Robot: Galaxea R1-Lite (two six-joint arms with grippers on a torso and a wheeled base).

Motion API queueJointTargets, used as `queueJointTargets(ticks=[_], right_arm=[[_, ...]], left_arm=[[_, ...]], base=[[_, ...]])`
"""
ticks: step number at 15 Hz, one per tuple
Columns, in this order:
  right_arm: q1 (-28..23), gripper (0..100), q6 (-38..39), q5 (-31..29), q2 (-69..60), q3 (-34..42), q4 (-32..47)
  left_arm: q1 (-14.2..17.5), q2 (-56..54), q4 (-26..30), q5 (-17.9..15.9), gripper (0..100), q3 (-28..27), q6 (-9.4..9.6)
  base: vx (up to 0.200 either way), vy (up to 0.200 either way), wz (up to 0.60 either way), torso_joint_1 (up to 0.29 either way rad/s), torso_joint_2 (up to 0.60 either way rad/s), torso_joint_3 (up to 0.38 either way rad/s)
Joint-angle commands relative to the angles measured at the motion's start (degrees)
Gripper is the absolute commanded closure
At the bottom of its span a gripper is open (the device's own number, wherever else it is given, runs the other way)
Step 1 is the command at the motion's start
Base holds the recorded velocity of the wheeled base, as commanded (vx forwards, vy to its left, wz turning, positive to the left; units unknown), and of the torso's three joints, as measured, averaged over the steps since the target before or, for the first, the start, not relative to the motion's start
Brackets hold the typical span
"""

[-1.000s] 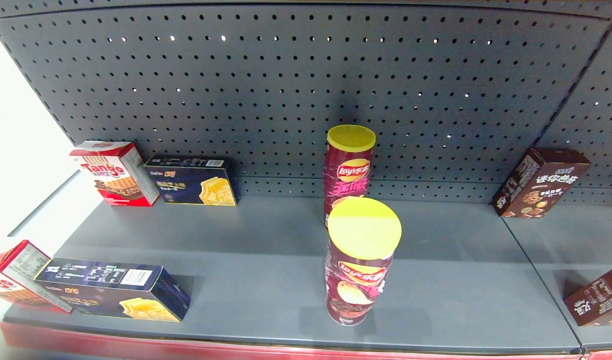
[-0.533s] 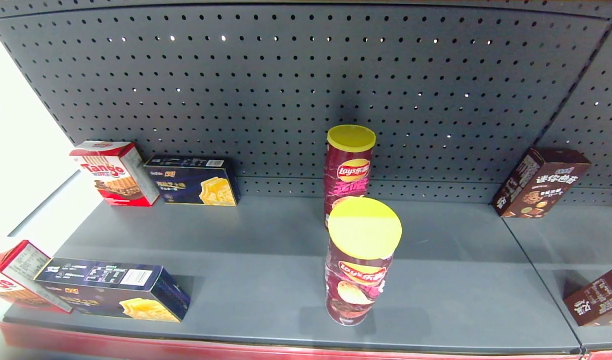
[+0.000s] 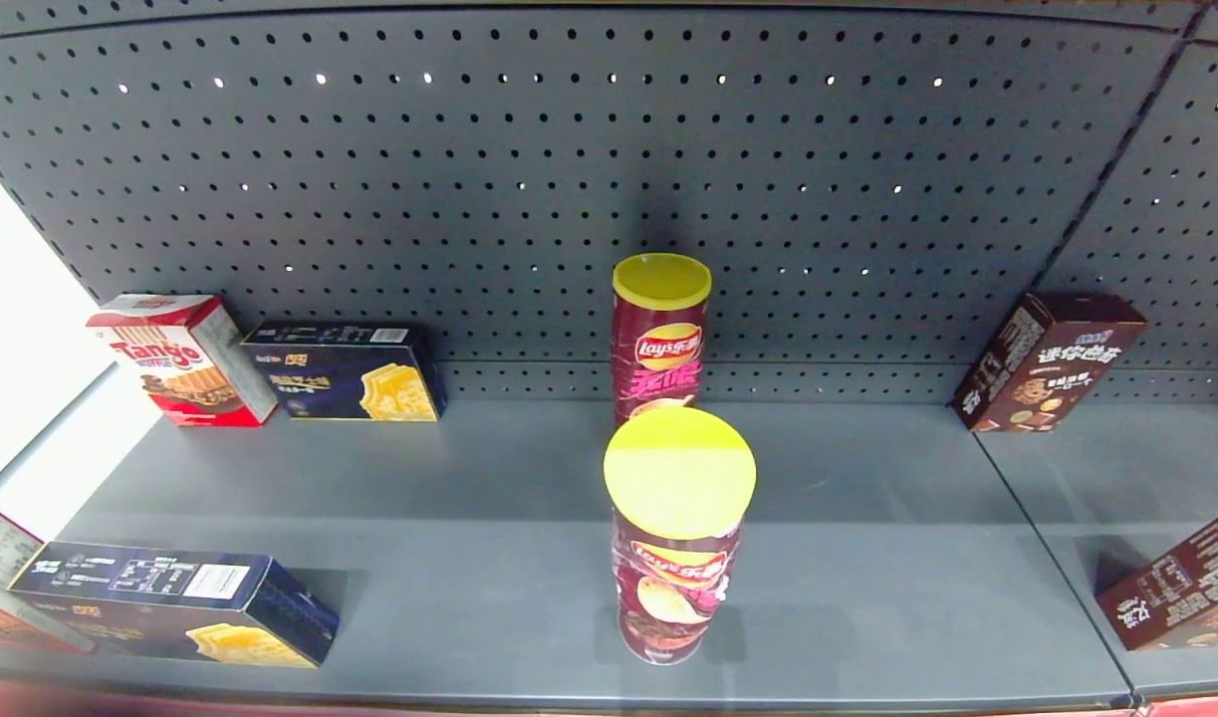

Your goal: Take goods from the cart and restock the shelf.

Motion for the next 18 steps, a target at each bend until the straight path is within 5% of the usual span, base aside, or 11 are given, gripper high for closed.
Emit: queueJointTargets(ticks=[1, 18], right_arm=[[0.0, 0, 0.0, 0.1, 0.2, 0.0, 0.0], [0.0, 0, -0.4, 0.4, 0.2, 0.0, 0.0]], left_arm=[[0.0, 0.0, 0.0, 0.0, 0, 0.0, 0.15], [0.0, 0.0, 0.0, 0.0, 0, 0.0, 0.06]], base=[[0.000, 0.000, 0.00, 0.000, 0.00, 0.000], [-0.035, 0.000, 0.00, 0.001, 0.00, 0.000]])
